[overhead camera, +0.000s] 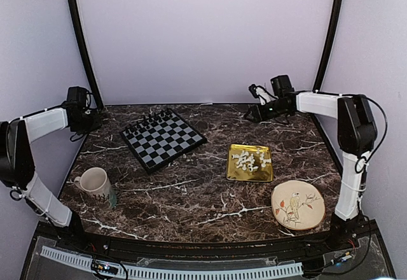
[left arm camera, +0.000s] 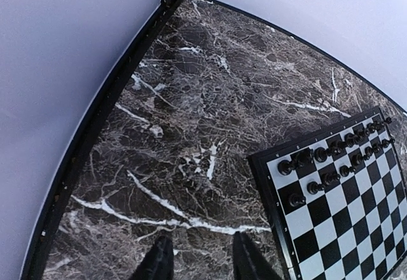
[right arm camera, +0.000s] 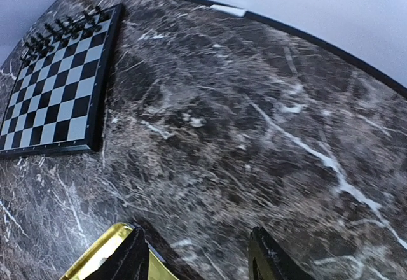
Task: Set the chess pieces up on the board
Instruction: Move the chessboard to the center of the board.
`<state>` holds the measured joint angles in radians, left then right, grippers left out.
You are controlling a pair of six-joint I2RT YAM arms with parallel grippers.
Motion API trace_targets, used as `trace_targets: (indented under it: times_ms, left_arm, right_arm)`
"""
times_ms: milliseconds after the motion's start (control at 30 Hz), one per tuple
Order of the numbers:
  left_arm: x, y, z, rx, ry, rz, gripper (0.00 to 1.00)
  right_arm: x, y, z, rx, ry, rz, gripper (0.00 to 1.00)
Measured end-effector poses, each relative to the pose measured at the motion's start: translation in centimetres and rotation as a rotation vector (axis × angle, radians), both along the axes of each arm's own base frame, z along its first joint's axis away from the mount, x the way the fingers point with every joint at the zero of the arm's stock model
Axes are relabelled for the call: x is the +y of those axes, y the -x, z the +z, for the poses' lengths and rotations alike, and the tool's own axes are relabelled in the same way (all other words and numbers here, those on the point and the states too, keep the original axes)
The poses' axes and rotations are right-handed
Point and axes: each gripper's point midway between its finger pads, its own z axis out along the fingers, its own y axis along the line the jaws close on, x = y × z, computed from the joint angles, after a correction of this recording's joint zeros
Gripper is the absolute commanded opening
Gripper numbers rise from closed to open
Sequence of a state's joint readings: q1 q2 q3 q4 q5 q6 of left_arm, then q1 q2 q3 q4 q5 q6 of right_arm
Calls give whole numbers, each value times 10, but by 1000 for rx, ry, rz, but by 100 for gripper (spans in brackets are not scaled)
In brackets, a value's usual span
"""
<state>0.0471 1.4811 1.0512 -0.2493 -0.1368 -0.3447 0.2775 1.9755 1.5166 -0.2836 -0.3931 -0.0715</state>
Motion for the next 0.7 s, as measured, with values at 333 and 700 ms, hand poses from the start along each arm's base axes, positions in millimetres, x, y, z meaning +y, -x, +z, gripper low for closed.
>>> trace_targets:
  times_ms: [333, 700]
  left_arm:
    - [1, -72, -47, 95, 186, 40, 0]
    - [-4, -124, -106, 174, 301, 75, 1]
  right_arm:
    - [124, -4, -65, 130, -8, 175, 47]
    - [156, -12, -102, 199, -15, 154, 51]
